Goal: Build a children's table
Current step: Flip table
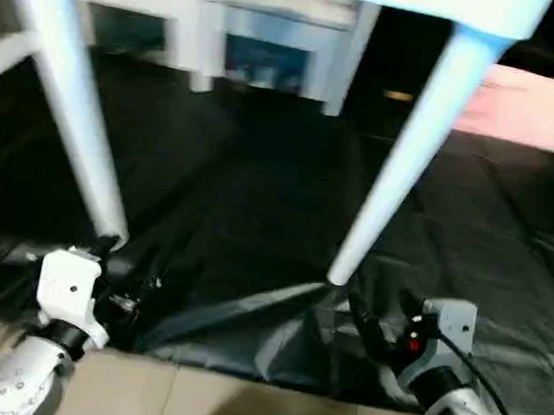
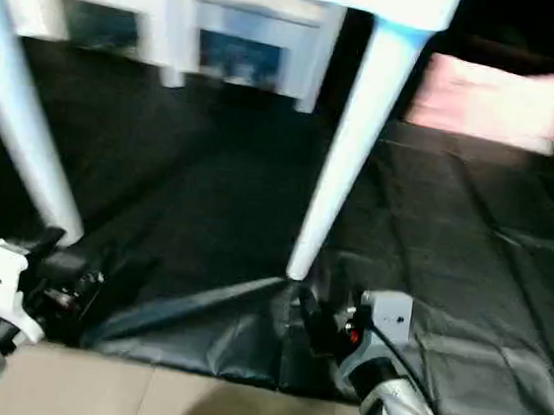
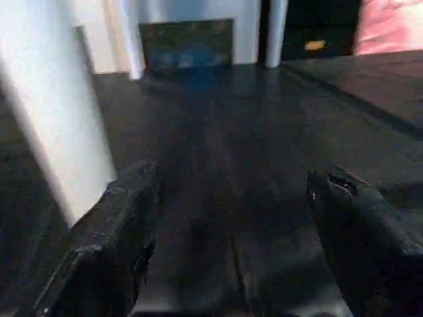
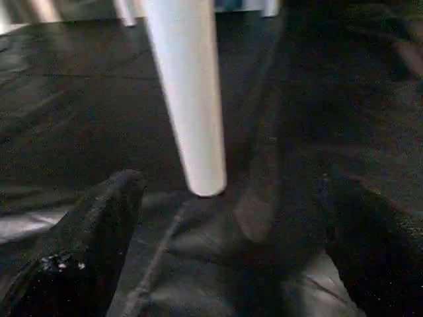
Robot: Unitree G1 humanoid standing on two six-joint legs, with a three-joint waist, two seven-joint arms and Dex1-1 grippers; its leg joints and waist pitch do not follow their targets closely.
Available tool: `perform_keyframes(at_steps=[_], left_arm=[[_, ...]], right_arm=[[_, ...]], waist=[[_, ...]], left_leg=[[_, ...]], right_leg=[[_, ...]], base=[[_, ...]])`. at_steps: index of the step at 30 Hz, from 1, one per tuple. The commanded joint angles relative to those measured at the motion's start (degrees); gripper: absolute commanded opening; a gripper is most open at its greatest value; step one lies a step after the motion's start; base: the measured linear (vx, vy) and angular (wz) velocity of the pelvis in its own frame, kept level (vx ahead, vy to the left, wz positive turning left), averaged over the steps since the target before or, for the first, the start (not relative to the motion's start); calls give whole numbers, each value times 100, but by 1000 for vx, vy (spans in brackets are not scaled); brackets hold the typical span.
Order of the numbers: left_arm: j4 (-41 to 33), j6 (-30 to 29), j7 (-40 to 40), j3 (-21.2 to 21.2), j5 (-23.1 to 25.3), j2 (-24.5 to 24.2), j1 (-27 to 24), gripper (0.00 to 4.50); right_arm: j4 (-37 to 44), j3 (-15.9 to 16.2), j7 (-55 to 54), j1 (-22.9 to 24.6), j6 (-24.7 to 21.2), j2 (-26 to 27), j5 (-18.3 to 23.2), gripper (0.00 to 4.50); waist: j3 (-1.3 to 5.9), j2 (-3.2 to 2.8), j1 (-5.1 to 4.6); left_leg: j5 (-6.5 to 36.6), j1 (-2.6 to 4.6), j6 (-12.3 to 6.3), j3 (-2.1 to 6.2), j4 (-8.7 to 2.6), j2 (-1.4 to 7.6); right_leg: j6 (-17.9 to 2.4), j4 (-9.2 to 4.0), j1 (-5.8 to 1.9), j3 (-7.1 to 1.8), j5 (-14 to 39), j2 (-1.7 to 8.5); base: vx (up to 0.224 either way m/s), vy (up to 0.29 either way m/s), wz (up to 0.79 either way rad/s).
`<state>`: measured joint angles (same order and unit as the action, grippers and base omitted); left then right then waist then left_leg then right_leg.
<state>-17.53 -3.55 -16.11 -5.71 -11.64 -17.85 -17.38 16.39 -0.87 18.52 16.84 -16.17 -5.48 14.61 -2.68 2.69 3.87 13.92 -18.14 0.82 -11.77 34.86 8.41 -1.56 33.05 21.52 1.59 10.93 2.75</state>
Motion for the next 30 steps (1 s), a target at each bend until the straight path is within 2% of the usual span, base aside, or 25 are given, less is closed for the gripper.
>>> perform_keyframes(at_steps=[1,2,3,4,5,6,7,8,9,10,11,12,13,14,16,17,20,22,23,24,25,26,27,28,30], left_arm=[[-63,-96,55,82,-142,174,-21,388],[-70,-109,74,90,-138,193,-12,388],[-87,-109,81,117,-117,215,7,388],[-104,-75,100,149,-69,246,41,388],[-106,-71,114,149,-56,260,52,388],[-115,-59,189,142,4,313,98,388],[-112,-30,251,123,32,354,142,388],[-101,2,302,111,55,386,178,388],[-94,24,335,101,65,408,202,388],[-72,48,367,94,83,426,227,388],[-54,53,376,91,88,447,245,388],[-44,66,373,92,94,453,251,388],[-26,89,368,95,105,462,262,388],[42,153,341,133,182,452,278,388],[107,234,289,188,286,405,279,388],[144,273,276,214,330,389,277,388],[276,359,231,241,367,369,234,388],[343,406,218,235,400,357,210,388],[370,402,204,217,367,371,194,388],[370,402,204,217,367,371,194,388],[397,363,167,130,205,453,107,388],[398,351,166,112,172,475,86,388],[409,366,176,97,152,510,51,388],[422,396,188,95,163,523,32,388],[444,458,239,76,175,561,-26,388]], right_arm=[[-31,-96,50,47,87,-54,49,450],[-35,-106,63,50,92,-59,61,450],[-44,-122,90,46,89,-70,83,450],[-59,-149,162,30,120,-91,128,450],[-60,-156,168,24,140,-99,129,450],[-63,-186,186,-3,200,-129,139,450],[-62,-195,188,-31,242,-155,119,450],[-72,-189,192,-58,288,-180,95,450],[-76,-174,205,-75,327,-204,69,450],[-90,-130,203,-94,403,-244,-23,450],[-106,-77,162,-108,453,-294,-164,450],[-120,-63,162,-116,445,-307,-187,450],[-143,-38,162,-130,430,-330,-226,450],[-261,14,90,-173,534,-345,-393,450],[-377,-12,25,-196,767,-267,-434,450],[-443,-56,-26,-199,866,-197,-398,450],[-563,-204,-190,-108,1256,26,-332,450],[-579,-186,-271,-52,1302,34,-436,450],[-597,-172,-296,-31,1336,34,-475,450],[-597,-172,-296,-31,1336,34,-475,450],[-586,-124,-279,17,1354,47,-464,450],[-586,-110,-264,16,1343,39,-459,450],[-610,-101,-227,-4,1347,25,-459,450],[-627,-101,-202,-17,1355,17,-463,450],[-628,-73,-144,-53,1317,-34,-462,450]], waist=[[155,-306,-134],[148,-281,-196],[152,-251,-261],[161,-177,-312],[144,-97,-310],[124,-13,-261],[97,-21,-199],[129,-10,-166],[177,-6,-157],[174,-48,-166],[204,-64,-163],[193,-75,-171],[181,-100,-175],[198,-102,-166],[224,-113,-170],[239,-136,-165],[251,-153,-168],[260,-157,-165],[267,-198,-165],[262,-184,-174],[254,-182,-176],[250,-218,-170],[230,-187,-183],[223,-203,-190],[203,-195,-193]], left_leg=[[2110,19,999,665,-969,1070],[2377,7,872,621,-1004,1109],[2485,-4,747,624,-1000,1078],[2605,-54,469,580,-901,911],[2692,-82,366,444,-754,689],[2591,-61,255,326,-483,348],[2172,-32,117,360,-308,300],[1684,-76,83,411,-286,308],[1535,-115,110,425,-358,335],[1497,-196,119,466,-499,425],[1479,-165,106,454,-503,445],[1489,-164,78,447,-530,478],[1458,-212,58,450,-560,502],[1418,-204,50,450,-561,513],[1227,-219,37,442,-558,519],[1063,-208,21,438,-551,533],[844,-199,-56,420,-542,541],[694,-195,-84,409,-524,533],[599,-195,-104,410,-520,533],[613,-195,-118,404,-521,532],[698,-194,-130,402,-527,533],[761,-191,-120,405,-530,537],[927,-200,-106,400,-544,542],[1098,-196,-75,400,-552,542],[1351,-191,-43,401,-560,535]], right_leg=[[-344,-8,-4,-19,241,154],[-277,24,-31,40,277,200],[-284,14,-62,43,312,226],[-327,-135,-126,-20,595,332],[-375,-340,-96,-90,1024,389],[-193,-556,1,-175,2798,538],[280,-785,103,-303,4671,761],[488,-832,62,-308,5285,806],[466,-776,19,-258,5002,736],[310,-643,-19,-171,4016,597],[221,-629,-14,-144,3586,559],[-16,-557,-11,-141,2920,534],[-197,-506,-61,-143,2541,544],[-320,-470,-76,-142,2272,550],[-494,-406,-112,-147,1753,557],[-619,-356,-116,-148,1337,557],[-859,-285,-142,-154,691,571],[-928,-252,-169,-148,381,560],[-975,-225,-186,-148,197,566],[-988,-233,-187,-146,181,562],[-1016,-238,-197,-148,255,573],[-1028,-242,-195,-153,321,585],[-1030,-274,-199,-155,539,589],[-983,-305,-195,-157,799,585],[-878,-350,-182,-167,1279,589]], base=[[0,0,0],[0,0,0],[0,0,0],[-23,-55,0],[-23,-55,0],[-26,-90,3],[-10,-86,2],[-10,-86,2],[26,-58,-2],[0,0,0],[0,0,0],[0,0,0],[0,0,0],[0,0,0],[0,0,0],[0,0,0],[0,0,0],[0,0,0],[0,0,0],[0,0,0],[0,0,0],[0,0,0],[0,0,0],[0,0,0],[0,0,0]])
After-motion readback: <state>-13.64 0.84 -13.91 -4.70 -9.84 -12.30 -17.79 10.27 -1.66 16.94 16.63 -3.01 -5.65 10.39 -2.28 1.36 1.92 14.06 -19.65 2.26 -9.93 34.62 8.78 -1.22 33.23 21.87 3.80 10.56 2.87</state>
